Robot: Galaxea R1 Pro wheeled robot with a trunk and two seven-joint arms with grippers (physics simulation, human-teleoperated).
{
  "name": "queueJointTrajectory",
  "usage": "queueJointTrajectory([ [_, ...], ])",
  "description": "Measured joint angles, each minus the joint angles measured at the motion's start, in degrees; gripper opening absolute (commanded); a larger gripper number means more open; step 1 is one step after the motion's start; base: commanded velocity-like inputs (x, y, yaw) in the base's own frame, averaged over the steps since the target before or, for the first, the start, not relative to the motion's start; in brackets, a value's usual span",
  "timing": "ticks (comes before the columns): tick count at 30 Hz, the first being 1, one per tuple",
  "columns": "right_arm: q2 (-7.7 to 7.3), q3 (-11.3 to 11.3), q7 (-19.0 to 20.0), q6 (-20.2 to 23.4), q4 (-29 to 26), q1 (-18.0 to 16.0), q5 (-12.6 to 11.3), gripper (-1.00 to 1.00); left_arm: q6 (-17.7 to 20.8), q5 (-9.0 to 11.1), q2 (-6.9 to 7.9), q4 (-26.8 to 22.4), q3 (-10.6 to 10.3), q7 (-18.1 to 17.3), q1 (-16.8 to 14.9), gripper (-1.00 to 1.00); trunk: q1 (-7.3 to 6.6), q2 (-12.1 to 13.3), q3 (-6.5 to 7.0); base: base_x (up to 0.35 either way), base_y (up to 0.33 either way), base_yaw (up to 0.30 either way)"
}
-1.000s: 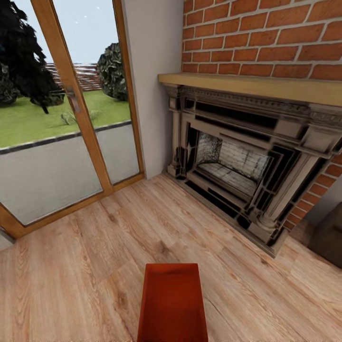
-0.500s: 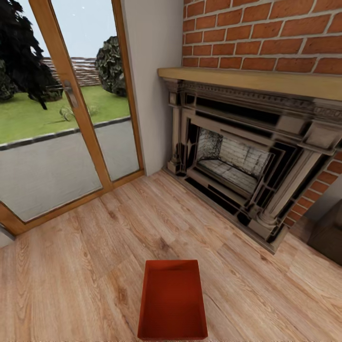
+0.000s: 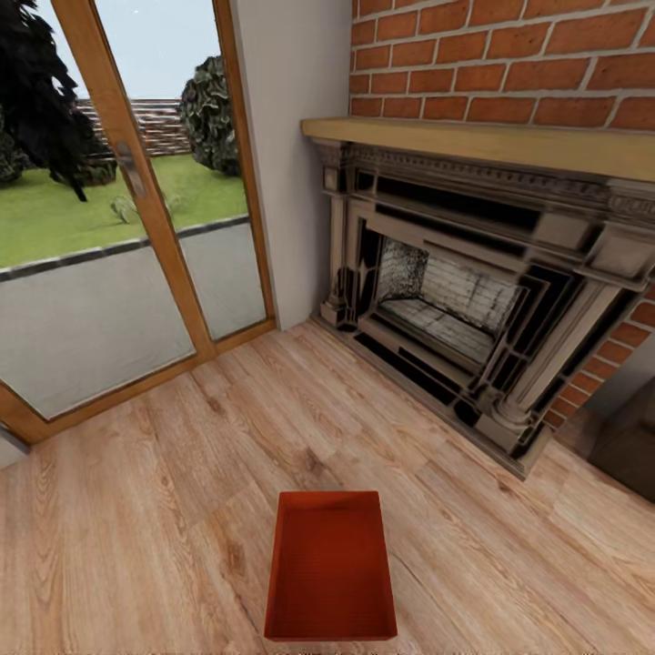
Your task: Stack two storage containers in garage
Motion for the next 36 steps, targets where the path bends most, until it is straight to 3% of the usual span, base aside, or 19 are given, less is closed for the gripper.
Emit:
queueJointTrajectory([
  [36,-0.25,0.0,-0.05,0.01,0.0,0.0,-0.01,1.0,0.0,0.0,0.0,-0.01,0.0,0.01,0.0,1.0,0.0,0.0,-3.34,0.0,0.0,0.0],
])
